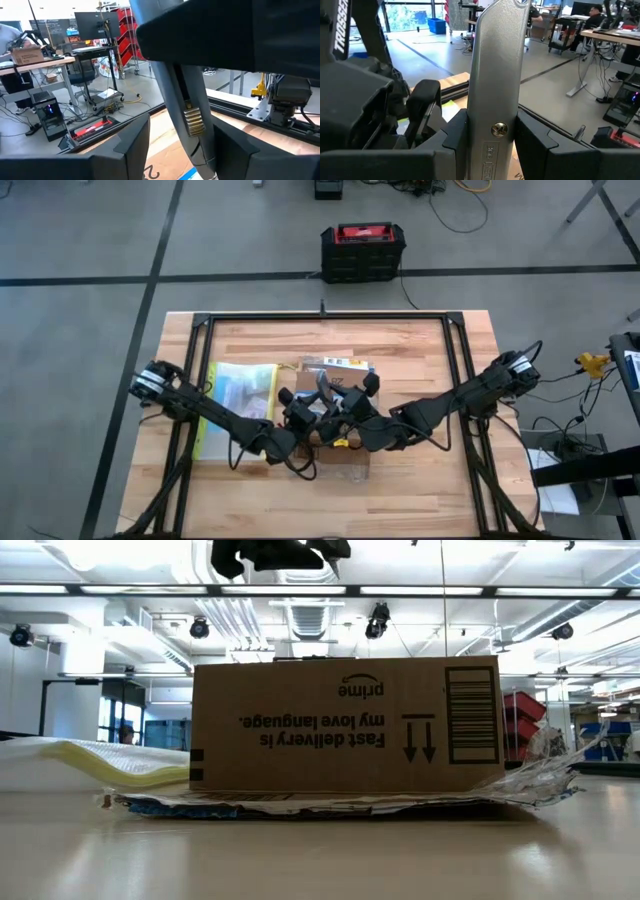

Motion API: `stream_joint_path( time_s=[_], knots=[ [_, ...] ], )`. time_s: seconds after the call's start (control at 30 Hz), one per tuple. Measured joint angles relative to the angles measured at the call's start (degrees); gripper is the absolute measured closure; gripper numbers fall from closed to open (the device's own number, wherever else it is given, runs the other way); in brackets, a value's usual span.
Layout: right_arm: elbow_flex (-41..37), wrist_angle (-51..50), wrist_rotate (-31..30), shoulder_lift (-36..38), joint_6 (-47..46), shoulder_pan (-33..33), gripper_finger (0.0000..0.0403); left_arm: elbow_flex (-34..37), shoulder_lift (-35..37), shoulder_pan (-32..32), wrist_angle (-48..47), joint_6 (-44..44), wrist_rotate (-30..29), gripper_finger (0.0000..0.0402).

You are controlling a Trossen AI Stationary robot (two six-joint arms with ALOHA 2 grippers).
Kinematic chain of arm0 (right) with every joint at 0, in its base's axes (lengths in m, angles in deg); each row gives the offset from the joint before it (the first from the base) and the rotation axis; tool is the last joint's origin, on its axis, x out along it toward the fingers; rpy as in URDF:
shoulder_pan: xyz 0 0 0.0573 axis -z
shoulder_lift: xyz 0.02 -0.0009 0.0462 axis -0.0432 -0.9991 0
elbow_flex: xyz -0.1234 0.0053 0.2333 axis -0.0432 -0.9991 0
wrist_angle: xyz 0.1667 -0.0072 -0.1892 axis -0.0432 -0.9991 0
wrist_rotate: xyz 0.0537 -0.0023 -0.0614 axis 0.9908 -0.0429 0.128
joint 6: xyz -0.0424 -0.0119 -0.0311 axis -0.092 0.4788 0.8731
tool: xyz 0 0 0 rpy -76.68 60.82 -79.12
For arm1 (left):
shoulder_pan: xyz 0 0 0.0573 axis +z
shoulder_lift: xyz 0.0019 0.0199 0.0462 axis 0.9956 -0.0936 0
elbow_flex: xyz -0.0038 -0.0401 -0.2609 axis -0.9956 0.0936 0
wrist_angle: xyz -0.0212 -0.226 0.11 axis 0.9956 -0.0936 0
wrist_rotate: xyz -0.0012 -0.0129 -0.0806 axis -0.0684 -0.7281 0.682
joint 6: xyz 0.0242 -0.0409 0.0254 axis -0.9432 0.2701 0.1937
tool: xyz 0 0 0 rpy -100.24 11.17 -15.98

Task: Unpack boxes
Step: Break down the box until it is fully flat

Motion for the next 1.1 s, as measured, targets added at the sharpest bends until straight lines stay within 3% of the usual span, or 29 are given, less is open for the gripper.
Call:
stream_joint_path(
  time_s=[0.17,0.33,0.5,0.77,0.9,1.1],
  knots=[
    [0.0,-0.02,0.06,0.0,-0.01,-0.01,0.0297,0.0,0.02,-0.02,-0.95,2.05,0.81,0.0262],
    [0.0,-0.1,-0.6,0.0,-0.03,-0.01,0.0297,0.04,0.03,-0.21,-1.0,0.65,0.72,0.0363],
    [0.02,-0.62,2.92,0.51,-1.3,-0.03,0.0257,0.04,0.83,-1.09,-2.2,-1.19,1.3,0.0363],
    [0.04,-10.01,18.76,4.82,-0.12,-1.26,0.0227,0.04,6.32,-5.65,-14.87,3.66,4.93,0.0364],
    [-0.02,-12.41,26.53,5.27,1.22,-1.75,0.0235,0.04,10.09,-7.94,-22.78,9.06,11.6,0.0364],
    [-0.02,-6.52,33.99,4.01,7.95,-2.66,0.0248,0.07,12.3,-9.29,-26.7,11.61,23.18,0.0364]
  ],
)
